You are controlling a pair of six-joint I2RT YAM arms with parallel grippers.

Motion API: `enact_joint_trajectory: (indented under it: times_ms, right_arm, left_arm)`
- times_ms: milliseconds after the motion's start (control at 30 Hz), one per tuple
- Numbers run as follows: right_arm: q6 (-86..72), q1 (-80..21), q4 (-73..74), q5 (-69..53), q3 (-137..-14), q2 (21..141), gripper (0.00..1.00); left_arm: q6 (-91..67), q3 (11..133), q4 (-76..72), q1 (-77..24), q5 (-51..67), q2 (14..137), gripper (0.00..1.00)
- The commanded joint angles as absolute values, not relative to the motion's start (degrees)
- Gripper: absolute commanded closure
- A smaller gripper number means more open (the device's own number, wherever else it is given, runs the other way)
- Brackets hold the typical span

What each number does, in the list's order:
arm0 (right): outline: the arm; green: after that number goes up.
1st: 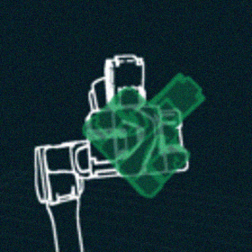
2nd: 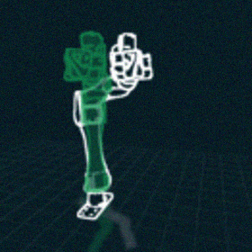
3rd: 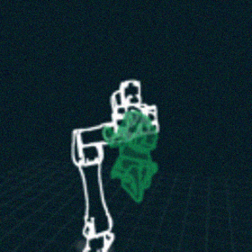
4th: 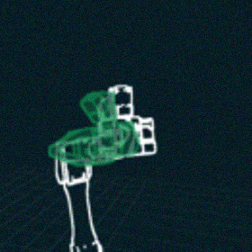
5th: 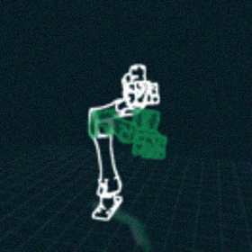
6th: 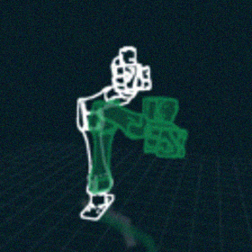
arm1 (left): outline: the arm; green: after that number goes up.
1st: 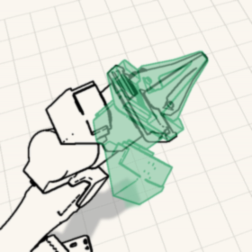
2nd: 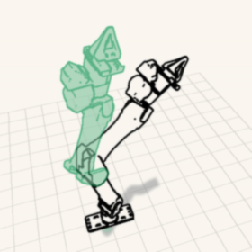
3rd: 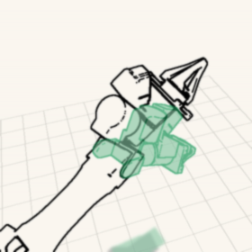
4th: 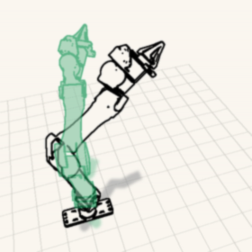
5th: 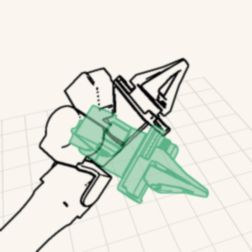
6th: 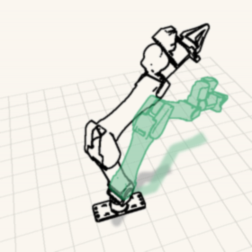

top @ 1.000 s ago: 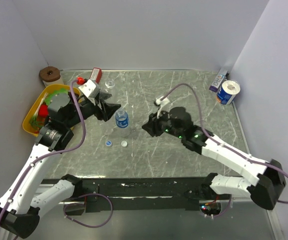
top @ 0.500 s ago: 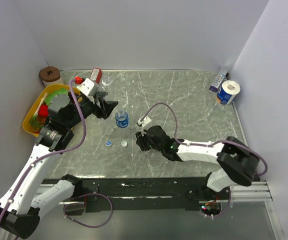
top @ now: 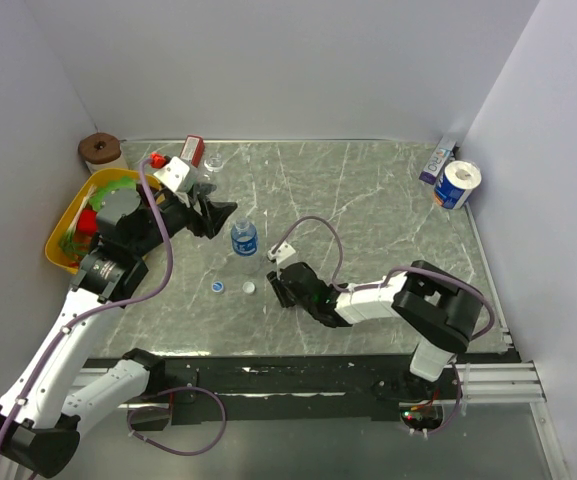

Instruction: Unscrew the bottle caps

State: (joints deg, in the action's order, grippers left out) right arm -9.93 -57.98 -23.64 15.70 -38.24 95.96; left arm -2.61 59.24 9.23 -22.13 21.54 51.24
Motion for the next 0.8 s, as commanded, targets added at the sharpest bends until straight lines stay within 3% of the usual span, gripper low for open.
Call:
enact_joint_trajectory:
  times_ms: [0, 367, 467, 667, 767]
  right_arm:
    - [-9.9, -58.5, -27.7, 20.3, -39.0, 97.1, 0.85]
    - [-8.9, -58.6, -29.6, 22.2, -40.2, 101.1, 0.8]
    - [-9.1, -58.7, -29.4, 22.5, -40.3, 101.3, 0.72]
    - [-9.4, -58.6, -29.4, 22.4, -39.0, 100.1, 0.4]
    - [-9.3, -58.7, -29.4, 22.8, -38.4, 99.4, 0.34]
  left_arm:
    - [-3.0, 59.1, 6.6, -21.9, 21.7, 51.2, 0.35]
    - [-3.0, 59.0, 6.7, -21.9, 22.2, 51.9, 0.35]
    - [-2.9, 59.0, 6.6, -21.8, 22.3, 52.0, 0.35]
    - [-2.7, 58.8, 6.7, -21.9, 22.2, 51.9, 0.35]
    - [-2.7, 58.9, 6.7, -21.9, 22.1, 51.9, 0.35]
